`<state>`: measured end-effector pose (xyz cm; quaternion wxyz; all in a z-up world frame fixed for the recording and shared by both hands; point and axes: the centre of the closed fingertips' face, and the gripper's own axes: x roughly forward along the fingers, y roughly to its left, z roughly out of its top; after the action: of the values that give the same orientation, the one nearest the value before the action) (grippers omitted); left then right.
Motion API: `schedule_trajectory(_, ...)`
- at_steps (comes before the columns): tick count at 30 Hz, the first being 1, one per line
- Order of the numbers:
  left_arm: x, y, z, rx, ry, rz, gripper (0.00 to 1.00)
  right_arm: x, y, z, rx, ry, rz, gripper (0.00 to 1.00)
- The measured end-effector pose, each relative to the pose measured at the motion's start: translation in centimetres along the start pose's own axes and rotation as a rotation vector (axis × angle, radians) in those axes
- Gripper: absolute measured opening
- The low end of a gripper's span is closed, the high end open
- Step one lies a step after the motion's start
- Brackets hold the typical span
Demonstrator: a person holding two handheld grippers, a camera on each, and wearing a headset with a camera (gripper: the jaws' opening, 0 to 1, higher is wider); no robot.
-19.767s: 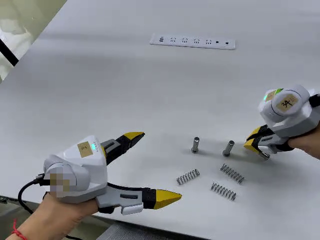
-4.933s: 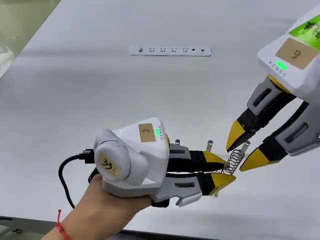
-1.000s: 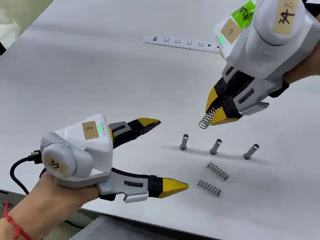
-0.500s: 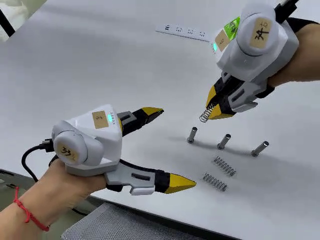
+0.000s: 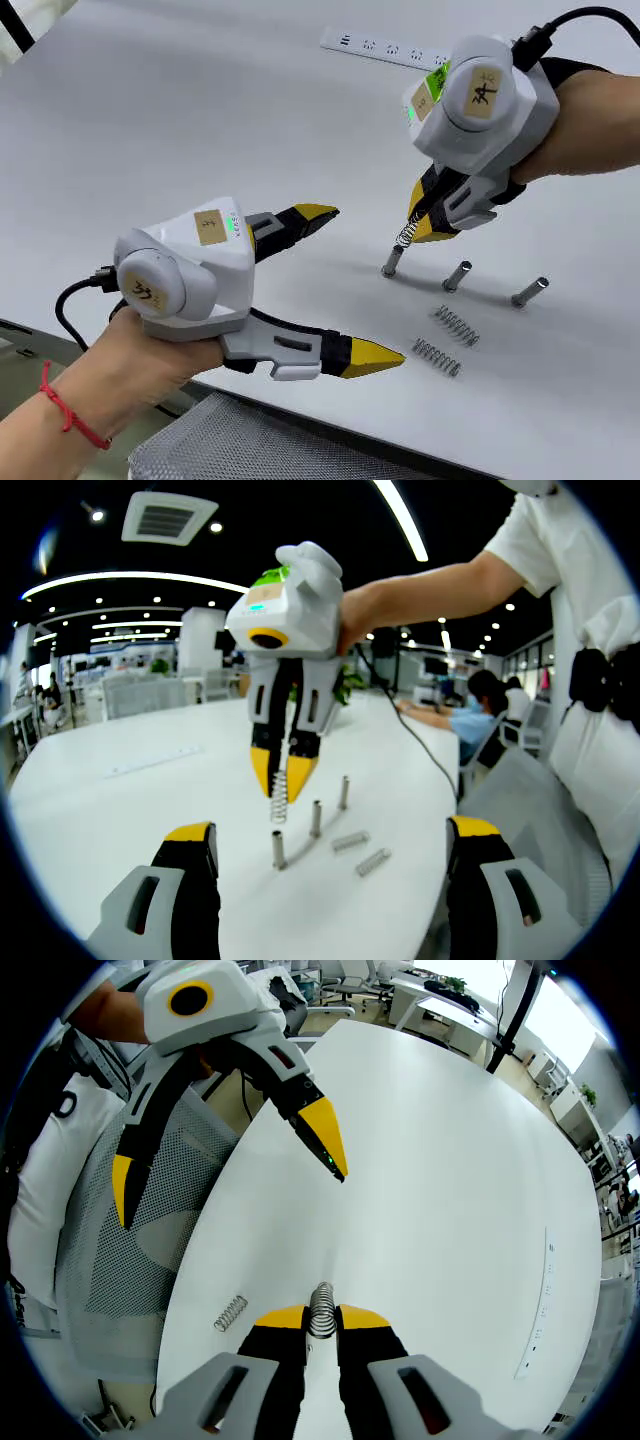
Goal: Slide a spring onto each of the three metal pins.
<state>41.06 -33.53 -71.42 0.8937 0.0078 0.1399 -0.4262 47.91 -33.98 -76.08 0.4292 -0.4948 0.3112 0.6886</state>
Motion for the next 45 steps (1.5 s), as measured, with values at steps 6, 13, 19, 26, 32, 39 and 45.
schedule_trajectory(6, 0.0, 0.1, 0.1, -0.012, -0.012, -0.001, 0.95, 0.6, -0.4, -0.3, 0.001, 0.016, 0.006, 0.12)
schedule_trajectory(13, 0.0, 0.2, 0.0, -0.023, -0.018, -0.004, 0.94, 1.0, -0.5, -0.3, -0.002, 0.024, 0.013, 0.12)
schedule_trajectory(19, 0.1, 0.3, 0.0, -0.03, -0.024, -0.003, 0.94, 1.3, -0.4, -0.4, -0.006, 0.033, 0.019, 0.12)
schedule_trajectory(26, 0.1, 0.2, 0.1, -0.037, -0.031, -0.006, 0.93, 1.6, -0.5, -0.3, -0.007, 0.039, 0.023, 0.12)
schedule_trajectory(32, 0.1, 0.1, 0.2, -0.037, -0.034, -0.008, 0.93, 1.9, -0.6, -0.4, -0.015, 0.052, 0.026, 0.12)
schedule_trajectory(39, 0.1, 0.2, 0.1, -0.043, -0.038, -0.008, 0.92, 2.3, -0.6, -0.4, -0.019, 0.06, 0.03, 0.12)
schedule_trajectory(45, 0.1, 0.2, 0.0, -0.045, -0.038, -0.011, 0.92, 2.7, -0.7, -0.5, -0.022, 0.067, 0.029, 0.12)
